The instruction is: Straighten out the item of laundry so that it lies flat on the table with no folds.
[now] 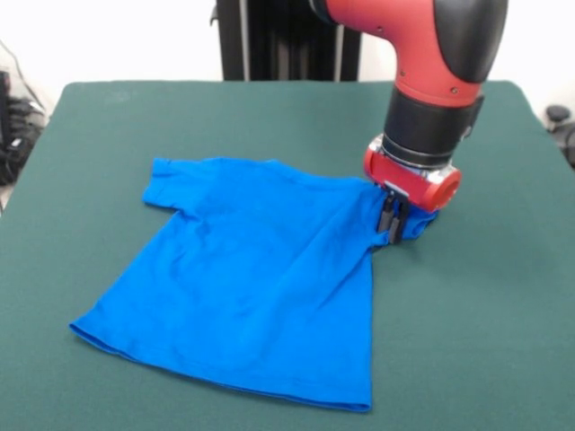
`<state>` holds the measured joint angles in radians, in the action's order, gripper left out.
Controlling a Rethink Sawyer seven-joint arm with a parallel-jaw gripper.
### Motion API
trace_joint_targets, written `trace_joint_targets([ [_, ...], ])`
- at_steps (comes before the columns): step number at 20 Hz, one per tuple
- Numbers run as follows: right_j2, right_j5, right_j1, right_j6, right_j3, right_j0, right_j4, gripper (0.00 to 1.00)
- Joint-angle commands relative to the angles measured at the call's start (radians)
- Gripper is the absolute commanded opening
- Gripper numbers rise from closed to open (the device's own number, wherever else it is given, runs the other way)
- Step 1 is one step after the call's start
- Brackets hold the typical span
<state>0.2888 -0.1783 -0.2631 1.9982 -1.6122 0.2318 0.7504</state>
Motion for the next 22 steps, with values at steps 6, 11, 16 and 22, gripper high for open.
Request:
trace_joint_targets([
  [6,-0.062,-0.14,-0.005,0.222,0.012,0.046,-0.009,0.0],
  [11,-0.036,-0.18,-0.012,0.235,0.027,0.063,-0.012,0.0],
  [16,-0.006,-0.219,-0.013,0.252,0.051,0.082,-0.012,0.0],
  [22,0.03,-0.261,-0.013,0.272,0.077,0.107,-0.012,0.0],
])
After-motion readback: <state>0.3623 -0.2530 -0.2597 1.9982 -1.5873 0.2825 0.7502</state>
